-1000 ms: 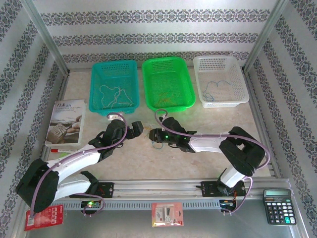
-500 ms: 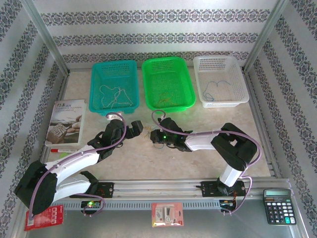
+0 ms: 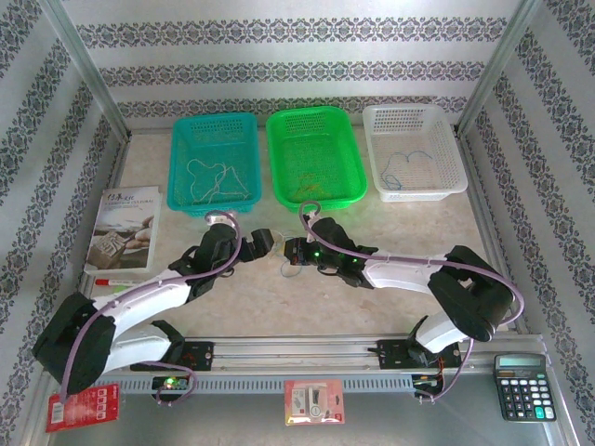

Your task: Untangle the cables

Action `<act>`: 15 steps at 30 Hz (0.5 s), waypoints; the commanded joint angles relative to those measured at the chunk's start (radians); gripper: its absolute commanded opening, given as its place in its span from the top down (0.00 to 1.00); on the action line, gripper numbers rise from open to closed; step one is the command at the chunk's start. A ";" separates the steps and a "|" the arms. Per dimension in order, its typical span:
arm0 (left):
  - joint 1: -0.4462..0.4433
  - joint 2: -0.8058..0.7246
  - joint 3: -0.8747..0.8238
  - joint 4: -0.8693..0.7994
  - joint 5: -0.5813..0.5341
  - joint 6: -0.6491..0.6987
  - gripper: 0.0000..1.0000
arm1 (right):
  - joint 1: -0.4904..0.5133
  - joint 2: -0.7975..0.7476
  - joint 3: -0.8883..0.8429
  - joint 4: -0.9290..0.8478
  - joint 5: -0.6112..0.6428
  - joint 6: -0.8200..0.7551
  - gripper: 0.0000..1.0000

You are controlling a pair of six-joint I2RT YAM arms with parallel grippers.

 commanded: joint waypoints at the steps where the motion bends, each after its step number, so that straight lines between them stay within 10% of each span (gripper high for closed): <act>1: -0.005 0.033 0.028 0.054 0.057 -0.013 0.02 | -0.008 -0.019 -0.017 0.007 -0.016 0.005 1.00; 15: -0.004 0.136 -0.007 0.207 0.170 -0.046 0.27 | -0.017 -0.030 -0.026 0.029 -0.033 0.019 1.00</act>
